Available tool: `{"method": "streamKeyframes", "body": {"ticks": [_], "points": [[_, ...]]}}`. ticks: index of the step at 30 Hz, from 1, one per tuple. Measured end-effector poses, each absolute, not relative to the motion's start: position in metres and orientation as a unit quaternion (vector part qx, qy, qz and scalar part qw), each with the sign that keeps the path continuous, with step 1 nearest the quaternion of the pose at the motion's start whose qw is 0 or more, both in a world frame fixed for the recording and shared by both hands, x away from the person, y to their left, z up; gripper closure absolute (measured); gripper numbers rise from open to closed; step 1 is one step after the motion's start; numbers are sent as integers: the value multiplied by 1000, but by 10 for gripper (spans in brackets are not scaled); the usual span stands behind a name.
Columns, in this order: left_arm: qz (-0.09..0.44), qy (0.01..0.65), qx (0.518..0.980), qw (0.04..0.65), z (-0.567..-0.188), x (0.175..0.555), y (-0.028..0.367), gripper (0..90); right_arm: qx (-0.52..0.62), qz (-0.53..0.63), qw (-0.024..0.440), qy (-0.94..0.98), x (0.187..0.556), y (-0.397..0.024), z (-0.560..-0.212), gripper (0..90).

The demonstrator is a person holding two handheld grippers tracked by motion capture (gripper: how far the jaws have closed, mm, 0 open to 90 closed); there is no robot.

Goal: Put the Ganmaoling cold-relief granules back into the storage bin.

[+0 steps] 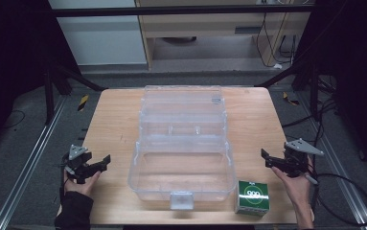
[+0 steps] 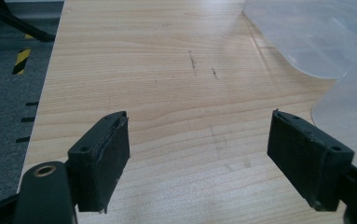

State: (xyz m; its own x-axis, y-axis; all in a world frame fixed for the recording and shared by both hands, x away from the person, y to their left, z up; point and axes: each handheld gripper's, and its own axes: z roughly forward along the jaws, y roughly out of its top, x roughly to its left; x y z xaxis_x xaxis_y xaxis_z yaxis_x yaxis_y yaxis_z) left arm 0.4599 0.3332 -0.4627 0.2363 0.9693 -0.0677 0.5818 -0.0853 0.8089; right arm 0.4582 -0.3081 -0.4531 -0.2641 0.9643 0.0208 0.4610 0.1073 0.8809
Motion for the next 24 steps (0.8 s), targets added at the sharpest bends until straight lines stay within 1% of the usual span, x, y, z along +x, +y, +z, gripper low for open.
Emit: {"method": "streamKeyframes", "body": {"ticks": [3,7,12,17,24], "points": [[256,560,696,370,-462,459,332,215,519,417,300,684,455,-308,-448,99],[253,558,702,364,-461,459,331,225,510,418,287,695,452,-304,-439,103],[249,559,705,359,-462,459,331,228,500,416,282,705,448,-299,-425,108],[252,556,709,354,-461,458,330,245,473,414,285,724,443,-291,-413,109],[253,551,715,348,-462,458,326,246,446,407,282,746,438,-285,-393,109]]}}
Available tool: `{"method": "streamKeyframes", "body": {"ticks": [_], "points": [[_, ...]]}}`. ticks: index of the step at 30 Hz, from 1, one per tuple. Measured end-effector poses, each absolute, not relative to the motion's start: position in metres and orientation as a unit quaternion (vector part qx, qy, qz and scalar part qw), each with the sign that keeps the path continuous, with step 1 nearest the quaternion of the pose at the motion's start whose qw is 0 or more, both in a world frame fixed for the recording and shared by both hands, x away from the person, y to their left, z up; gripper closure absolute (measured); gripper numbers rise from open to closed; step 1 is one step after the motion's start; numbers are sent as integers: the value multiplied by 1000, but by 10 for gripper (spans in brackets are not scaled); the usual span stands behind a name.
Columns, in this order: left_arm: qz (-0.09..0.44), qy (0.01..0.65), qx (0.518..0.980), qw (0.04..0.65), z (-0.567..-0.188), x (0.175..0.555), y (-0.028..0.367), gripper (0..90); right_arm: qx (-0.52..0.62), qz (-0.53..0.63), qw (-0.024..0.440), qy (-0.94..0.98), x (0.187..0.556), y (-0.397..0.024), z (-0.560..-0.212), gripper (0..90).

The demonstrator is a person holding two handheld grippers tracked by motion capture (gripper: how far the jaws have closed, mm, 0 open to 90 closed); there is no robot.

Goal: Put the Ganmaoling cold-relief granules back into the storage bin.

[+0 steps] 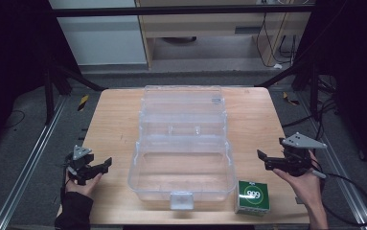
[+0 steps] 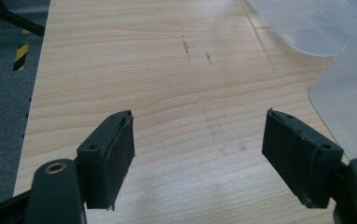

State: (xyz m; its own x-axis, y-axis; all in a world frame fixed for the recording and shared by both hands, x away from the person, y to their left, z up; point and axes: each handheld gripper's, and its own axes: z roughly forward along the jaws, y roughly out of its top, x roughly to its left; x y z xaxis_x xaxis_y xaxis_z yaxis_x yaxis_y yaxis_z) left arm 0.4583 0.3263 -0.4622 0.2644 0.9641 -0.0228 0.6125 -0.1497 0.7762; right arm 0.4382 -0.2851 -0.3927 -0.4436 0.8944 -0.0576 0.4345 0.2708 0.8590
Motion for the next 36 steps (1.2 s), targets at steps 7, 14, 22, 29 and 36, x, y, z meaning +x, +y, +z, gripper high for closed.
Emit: {"method": "streamKeyframes", "body": {"ticks": [7,14,22,29,36], "points": [[252,548,720,342,-464,459,324,246,415,391,276,773,432,-276,-373,100],[252,544,726,336,-465,459,322,246,387,378,260,800,427,-269,-364,91],[250,540,732,331,-466,460,319,245,357,351,239,832,419,-259,-361,65],[250,539,733,331,-466,460,318,245,339,336,227,849,414,-252,-360,56],[250,537,735,329,-466,460,318,245,329,325,213,861,411,-249,-360,52]]}}
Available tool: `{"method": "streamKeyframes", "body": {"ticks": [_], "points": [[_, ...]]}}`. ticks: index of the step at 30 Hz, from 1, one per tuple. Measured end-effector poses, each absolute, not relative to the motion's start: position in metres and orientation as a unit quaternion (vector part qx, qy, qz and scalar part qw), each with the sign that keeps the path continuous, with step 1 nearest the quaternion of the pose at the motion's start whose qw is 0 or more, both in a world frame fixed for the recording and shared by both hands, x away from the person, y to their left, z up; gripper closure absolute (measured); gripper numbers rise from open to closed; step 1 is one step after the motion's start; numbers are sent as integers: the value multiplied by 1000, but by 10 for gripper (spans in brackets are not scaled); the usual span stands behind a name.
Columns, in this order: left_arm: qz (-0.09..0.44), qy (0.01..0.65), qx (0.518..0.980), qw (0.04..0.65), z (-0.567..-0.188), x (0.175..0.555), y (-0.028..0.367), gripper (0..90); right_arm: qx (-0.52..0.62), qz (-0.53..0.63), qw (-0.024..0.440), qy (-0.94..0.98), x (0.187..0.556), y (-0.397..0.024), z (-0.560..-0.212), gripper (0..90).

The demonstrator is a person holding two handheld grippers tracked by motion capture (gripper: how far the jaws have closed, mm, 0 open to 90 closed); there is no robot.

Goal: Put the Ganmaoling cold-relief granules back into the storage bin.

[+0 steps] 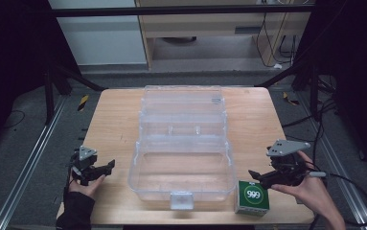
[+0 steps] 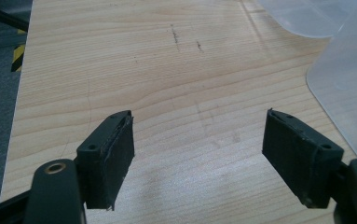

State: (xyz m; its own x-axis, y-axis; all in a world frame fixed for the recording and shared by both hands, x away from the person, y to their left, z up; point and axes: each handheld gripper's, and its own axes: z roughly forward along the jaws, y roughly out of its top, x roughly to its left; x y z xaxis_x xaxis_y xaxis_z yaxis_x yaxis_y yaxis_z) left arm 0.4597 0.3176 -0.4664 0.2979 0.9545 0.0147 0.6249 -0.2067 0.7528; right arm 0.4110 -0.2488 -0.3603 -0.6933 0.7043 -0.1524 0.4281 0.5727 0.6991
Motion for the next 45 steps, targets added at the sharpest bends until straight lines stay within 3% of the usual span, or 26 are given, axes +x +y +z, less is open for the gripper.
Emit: {"method": "streamKeyframes", "body": {"ticks": [45], "points": [[250,534,738,326,-467,460,317,244,249,236,109,933,389,-234,-397,31]]}}
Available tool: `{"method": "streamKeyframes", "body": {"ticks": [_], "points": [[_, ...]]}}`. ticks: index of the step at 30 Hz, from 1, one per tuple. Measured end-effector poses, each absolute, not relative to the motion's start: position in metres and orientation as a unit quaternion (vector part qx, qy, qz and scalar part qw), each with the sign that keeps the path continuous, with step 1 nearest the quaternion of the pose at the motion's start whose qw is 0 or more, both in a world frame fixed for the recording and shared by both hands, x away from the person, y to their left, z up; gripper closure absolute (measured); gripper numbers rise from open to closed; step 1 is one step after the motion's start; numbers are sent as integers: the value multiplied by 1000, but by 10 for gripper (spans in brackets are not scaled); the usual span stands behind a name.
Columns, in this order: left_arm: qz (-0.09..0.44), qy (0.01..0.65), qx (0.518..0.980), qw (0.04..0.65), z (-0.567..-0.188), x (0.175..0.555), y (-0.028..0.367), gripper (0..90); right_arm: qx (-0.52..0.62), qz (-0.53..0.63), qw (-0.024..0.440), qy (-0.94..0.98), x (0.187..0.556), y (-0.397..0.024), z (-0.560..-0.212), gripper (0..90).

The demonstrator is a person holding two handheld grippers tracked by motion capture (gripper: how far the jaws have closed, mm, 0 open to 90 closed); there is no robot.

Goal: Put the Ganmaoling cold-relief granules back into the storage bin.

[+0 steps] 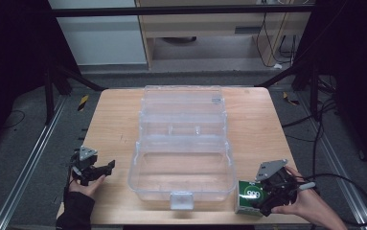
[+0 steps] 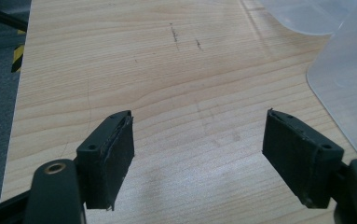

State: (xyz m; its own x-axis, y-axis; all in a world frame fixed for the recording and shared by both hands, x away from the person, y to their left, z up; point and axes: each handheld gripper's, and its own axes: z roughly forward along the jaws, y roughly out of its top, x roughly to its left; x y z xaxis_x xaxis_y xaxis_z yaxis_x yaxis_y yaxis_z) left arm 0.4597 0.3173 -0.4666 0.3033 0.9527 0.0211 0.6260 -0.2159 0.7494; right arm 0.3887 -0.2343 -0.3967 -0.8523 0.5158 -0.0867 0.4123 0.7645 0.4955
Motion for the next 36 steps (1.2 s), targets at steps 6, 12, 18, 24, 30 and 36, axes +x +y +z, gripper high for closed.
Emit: {"method": "streamKeyframes", "body": {"ticks": [6,12,18,24,30,36], "points": [[250,534,739,326,-467,460,317,244,244,229,100,937,388,-233,-401,27],[250,534,739,326,-467,460,317,244,238,215,96,942,389,-231,-406,26],[249,533,741,324,-467,460,316,244,228,205,89,948,389,-228,-413,26],[249,533,740,324,-468,460,316,244,222,194,81,952,390,-226,-420,23],[249,533,741,324,-468,461,316,244,222,186,74,954,394,-224,-428,23],[249,533,741,323,-468,461,316,244,219,183,72,956,396,-225,-435,19]]}}
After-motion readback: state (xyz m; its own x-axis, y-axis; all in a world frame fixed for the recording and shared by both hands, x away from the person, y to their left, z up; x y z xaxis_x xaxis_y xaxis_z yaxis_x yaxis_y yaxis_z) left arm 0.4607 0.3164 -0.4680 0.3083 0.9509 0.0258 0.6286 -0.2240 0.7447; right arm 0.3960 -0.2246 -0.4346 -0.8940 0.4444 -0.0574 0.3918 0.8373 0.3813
